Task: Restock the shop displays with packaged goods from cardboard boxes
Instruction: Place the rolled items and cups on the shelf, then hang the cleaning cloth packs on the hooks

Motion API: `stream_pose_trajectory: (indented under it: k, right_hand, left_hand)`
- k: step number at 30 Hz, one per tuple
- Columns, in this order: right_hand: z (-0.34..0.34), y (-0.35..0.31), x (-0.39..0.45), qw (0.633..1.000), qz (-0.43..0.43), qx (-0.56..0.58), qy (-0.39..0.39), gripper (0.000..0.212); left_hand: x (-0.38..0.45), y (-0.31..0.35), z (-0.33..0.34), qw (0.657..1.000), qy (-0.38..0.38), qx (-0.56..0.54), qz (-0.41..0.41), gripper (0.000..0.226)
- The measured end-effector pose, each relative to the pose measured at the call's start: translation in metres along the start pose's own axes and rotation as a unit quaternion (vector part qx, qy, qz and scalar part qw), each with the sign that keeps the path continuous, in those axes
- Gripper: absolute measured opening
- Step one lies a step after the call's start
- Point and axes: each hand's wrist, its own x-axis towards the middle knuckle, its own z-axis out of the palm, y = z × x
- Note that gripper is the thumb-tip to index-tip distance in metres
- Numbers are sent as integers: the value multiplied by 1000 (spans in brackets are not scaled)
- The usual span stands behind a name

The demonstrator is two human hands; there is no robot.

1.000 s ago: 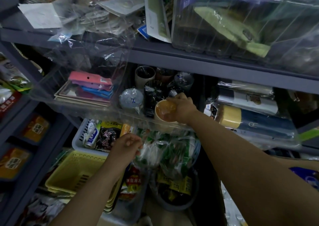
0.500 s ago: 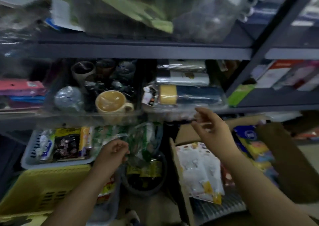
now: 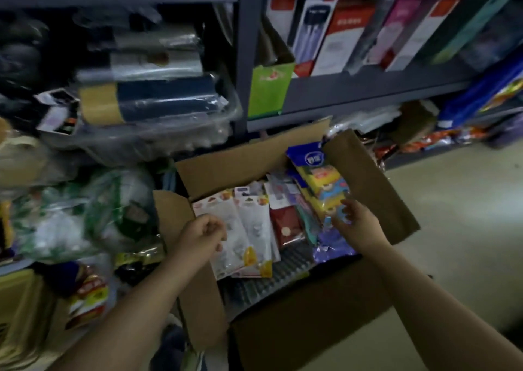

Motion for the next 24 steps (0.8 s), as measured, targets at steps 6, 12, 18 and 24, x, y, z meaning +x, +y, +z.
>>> stream_pose_trajectory:
  k: [6, 12, 18, 24]
  right_hand:
    - [-6, 34, 46, 996, -10, -66, -51, 86]
    - [8, 7, 106, 996, -37, -52, -70, 80]
    - [22, 4, 153, 994, 44, -70, -68, 68]
    - [6, 3, 153, 962, 113, 97, -228, 45]
  left_hand:
    - [31, 7, 67, 997, -58, 33, -29, 13]
    - [44, 0, 97, 995, -70, 25, -59, 12]
    - [59, -1, 110, 996, -59, 11, -71, 17]
    - [58, -2, 118, 994, -60, -21, -90, 14]
